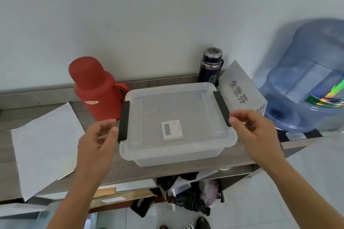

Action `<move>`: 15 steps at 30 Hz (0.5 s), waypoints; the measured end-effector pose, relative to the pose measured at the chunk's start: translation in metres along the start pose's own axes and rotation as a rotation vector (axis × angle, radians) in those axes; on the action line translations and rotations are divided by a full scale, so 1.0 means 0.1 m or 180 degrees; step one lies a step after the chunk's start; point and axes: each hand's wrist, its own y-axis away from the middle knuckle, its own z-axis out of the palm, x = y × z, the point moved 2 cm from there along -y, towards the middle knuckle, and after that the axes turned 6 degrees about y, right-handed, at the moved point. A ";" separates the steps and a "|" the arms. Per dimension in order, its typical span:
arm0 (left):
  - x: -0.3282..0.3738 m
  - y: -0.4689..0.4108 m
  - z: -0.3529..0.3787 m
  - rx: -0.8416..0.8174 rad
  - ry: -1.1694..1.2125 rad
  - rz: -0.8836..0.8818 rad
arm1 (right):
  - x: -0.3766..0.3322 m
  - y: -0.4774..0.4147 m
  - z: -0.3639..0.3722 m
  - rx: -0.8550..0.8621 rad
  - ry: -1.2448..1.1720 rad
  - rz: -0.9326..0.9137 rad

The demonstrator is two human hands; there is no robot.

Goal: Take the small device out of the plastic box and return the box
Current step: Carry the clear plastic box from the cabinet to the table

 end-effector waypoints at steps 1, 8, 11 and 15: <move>-0.03 -0.09 0.06 -0.0072 -0.0074 -0.0053 | -0.01 -0.09 0.05 0.0001 0.0093 0.0031; -0.35 -0.40 0.43 -0.0504 -0.0023 -0.0350 | 0.15 -0.51 0.43 -0.0439 0.0237 0.0507; -0.40 -0.40 0.46 -0.0449 0.0082 -0.0401 | 0.22 -0.51 0.50 -0.0458 0.0135 0.0652; -0.41 -0.39 0.43 -0.0419 0.0226 -0.0399 | 0.20 -0.49 0.50 -0.0341 0.0128 0.0807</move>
